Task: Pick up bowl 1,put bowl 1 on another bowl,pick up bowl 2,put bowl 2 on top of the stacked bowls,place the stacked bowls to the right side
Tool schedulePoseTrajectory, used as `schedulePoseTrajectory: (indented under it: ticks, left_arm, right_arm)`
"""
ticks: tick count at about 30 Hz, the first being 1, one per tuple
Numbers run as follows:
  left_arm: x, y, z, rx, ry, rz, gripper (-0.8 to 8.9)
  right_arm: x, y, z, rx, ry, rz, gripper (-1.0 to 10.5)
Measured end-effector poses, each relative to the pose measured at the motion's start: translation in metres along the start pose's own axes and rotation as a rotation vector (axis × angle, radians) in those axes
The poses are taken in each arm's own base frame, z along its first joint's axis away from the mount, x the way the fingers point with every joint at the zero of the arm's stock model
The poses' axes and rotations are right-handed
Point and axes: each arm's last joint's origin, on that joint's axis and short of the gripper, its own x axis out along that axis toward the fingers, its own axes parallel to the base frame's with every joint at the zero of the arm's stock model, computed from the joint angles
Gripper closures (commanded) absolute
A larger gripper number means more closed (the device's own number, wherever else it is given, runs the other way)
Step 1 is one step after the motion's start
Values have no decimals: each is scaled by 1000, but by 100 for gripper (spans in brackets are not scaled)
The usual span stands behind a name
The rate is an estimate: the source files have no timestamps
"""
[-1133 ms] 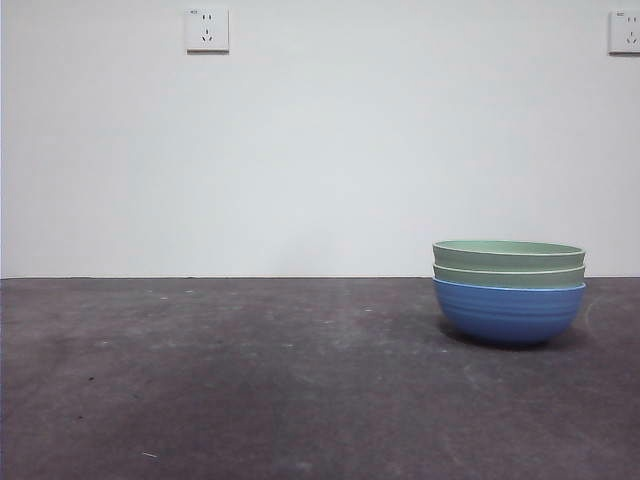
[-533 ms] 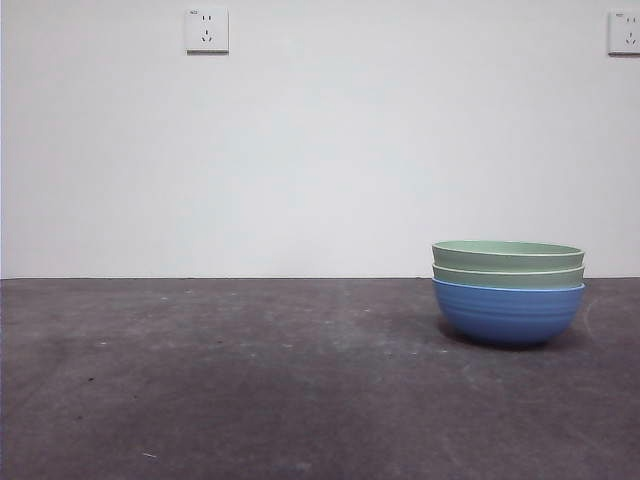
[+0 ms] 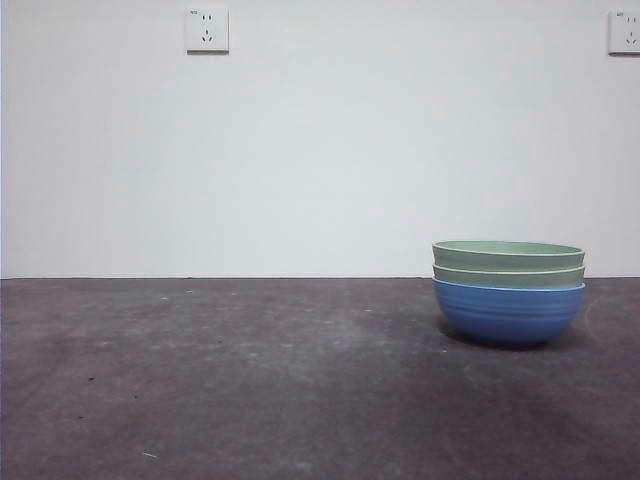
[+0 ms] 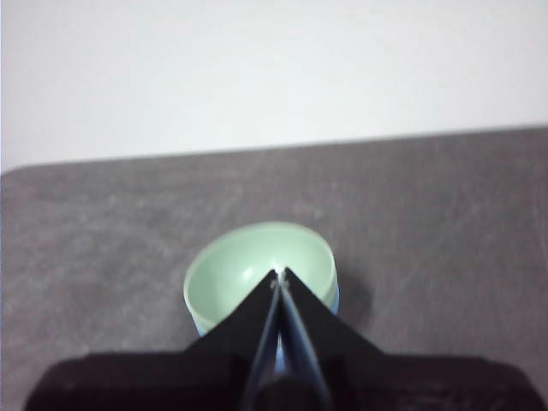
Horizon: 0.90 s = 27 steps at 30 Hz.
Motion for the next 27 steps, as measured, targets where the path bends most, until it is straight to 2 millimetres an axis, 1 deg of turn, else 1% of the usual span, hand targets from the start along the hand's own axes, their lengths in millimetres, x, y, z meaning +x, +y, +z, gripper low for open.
schedulePoseTrajectory:
  ticks: [3, 6, 10, 17, 19, 27]
  left_arm:
    - [0, 0, 0, 0, 0, 0, 817]
    - [0, 0, 0, 0, 0, 0, 817]
    - [0, 0, 0, 0, 0, 0, 817]
    - [0, 0, 0, 0, 0, 0, 817]
    - [0, 0, 0, 0, 0, 0, 817]
    - [0, 0, 0, 0, 0, 0, 817]
  right_arm:
    - [2, -3, -22, 8, 19, -35, 942]
    - [3, -6, -38, 15, 28, -63, 942]
    - [3, -7, -54, 19, 28, -89, 942]
    - [6, -9, -80, 38, 40, -80, 942]
    - [7, -9, -83, 42, 43, -76, 942]
    - [7, -9, -83, 46, 41, -76, 942]
